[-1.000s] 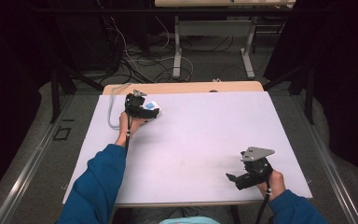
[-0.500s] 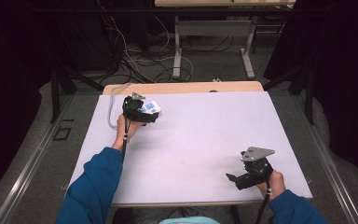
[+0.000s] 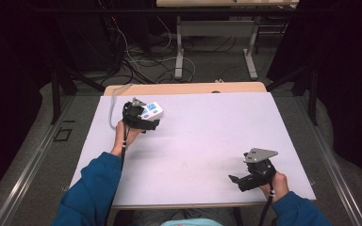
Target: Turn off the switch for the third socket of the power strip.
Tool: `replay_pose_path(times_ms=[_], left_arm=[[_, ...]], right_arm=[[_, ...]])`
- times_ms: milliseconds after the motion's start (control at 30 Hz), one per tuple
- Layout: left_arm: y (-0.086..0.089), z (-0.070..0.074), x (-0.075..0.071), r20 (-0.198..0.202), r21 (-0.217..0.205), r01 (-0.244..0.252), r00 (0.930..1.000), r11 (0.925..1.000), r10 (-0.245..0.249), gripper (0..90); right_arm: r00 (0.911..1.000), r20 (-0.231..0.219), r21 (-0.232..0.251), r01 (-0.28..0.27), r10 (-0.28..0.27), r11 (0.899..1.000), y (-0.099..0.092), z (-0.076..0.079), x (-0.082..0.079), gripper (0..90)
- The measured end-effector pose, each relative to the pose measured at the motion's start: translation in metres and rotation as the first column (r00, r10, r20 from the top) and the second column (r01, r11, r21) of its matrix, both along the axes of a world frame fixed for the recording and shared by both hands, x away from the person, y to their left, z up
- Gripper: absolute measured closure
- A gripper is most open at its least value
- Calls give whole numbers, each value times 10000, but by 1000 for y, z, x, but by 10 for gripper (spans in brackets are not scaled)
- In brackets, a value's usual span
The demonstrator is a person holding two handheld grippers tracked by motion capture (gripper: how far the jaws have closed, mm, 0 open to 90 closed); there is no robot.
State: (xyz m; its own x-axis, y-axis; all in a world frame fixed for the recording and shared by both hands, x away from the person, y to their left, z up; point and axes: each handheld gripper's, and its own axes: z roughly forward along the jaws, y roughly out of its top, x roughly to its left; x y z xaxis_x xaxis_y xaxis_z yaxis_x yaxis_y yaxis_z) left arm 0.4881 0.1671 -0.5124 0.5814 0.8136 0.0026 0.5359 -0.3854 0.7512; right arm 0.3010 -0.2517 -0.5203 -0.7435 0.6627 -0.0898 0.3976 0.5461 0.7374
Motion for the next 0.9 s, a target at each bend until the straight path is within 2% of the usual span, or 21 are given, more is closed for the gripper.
replay_pose_path(times_ms=[167, 433, 467, 667, 900], left_arm=[[1, 1, -13, 87, 89, 260, 9996, 9996, -261, 0], [7, 7, -36, 195, 47, 395, 9990, 9992, -396, 0], [8, 7, -40, 130, 79, 403, 9991, 9992, -404, 0], [10, 8, -63, 300, 149, 655, 9974, 9977, -659, 0], [14, 9, -87, 457, 45, 824, 9955, 9966, -826, 0]], right_arm=[[10000, 16, -7, -11, 11, 10000, 0, 0, 0, 25], [9999, 120, 65, 27, -28, 10000, 0, -1, 0, 25], [9999, 115, 57, 1, -2, 10000, 0, 0, 0, 25], [9999, 130, 62, 12, -13, 10000, 0, 0, 0, 25], [9999, 85, 85, 68, -69, 9999, 0, 0, -1, 24]])
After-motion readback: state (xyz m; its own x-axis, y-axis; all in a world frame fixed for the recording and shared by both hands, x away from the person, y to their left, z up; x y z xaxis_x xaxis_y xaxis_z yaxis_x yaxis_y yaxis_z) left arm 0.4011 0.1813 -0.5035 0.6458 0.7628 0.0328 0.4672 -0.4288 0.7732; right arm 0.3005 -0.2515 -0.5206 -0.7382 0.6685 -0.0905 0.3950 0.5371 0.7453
